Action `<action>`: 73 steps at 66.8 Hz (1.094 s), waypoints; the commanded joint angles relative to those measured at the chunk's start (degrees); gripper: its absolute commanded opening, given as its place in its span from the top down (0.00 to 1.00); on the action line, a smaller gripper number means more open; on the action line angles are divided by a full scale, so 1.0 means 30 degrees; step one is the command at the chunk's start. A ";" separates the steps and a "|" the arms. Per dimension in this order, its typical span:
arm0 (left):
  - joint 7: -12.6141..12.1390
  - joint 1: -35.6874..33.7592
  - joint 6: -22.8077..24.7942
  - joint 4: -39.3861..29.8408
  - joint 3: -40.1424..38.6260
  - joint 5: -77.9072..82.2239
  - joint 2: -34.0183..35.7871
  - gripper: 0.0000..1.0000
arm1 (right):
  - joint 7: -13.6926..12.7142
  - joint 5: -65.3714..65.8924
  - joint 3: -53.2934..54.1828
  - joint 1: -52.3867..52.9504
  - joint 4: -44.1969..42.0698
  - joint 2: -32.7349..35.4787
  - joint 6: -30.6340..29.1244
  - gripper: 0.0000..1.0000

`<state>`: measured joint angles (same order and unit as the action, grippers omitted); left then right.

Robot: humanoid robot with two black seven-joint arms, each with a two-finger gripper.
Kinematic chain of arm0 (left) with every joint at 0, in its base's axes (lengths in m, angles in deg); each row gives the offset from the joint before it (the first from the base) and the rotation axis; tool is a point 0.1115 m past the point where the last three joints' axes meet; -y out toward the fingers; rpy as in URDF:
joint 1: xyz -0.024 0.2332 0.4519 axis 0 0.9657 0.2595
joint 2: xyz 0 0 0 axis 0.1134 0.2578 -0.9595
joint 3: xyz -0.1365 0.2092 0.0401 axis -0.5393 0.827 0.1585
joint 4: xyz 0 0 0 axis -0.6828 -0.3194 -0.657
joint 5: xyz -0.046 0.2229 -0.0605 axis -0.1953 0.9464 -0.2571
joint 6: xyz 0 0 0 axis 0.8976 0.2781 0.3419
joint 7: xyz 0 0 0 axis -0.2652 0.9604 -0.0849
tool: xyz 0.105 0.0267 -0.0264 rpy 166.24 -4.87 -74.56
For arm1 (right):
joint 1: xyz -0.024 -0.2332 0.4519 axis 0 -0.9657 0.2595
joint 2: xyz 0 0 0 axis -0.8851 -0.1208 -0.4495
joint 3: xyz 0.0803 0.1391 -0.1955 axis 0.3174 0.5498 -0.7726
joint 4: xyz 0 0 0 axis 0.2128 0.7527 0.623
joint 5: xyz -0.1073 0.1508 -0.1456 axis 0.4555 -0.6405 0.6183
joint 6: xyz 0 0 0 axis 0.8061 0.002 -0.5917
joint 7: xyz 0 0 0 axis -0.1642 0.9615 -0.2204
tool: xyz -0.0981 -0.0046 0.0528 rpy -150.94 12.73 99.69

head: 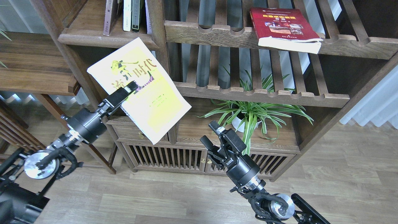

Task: Organize books on shelf
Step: 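Lift the yellow-green book with the left gripper up toward the upper shelf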

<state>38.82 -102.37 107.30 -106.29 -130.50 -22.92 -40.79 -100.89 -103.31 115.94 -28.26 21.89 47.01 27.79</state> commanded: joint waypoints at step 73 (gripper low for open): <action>-0.2478 -0.4075 0.0004 -0.1102 -0.8664 0.0589 -0.0112 0.95 | 0.0036 0.1048 -0.0091 0.0819 -0.1373 0.0000 0.0000 0.03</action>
<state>32.02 -109.40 107.32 -110.90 -156.17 -22.38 -41.33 -100.78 -100.16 115.68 -25.84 17.78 47.01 27.79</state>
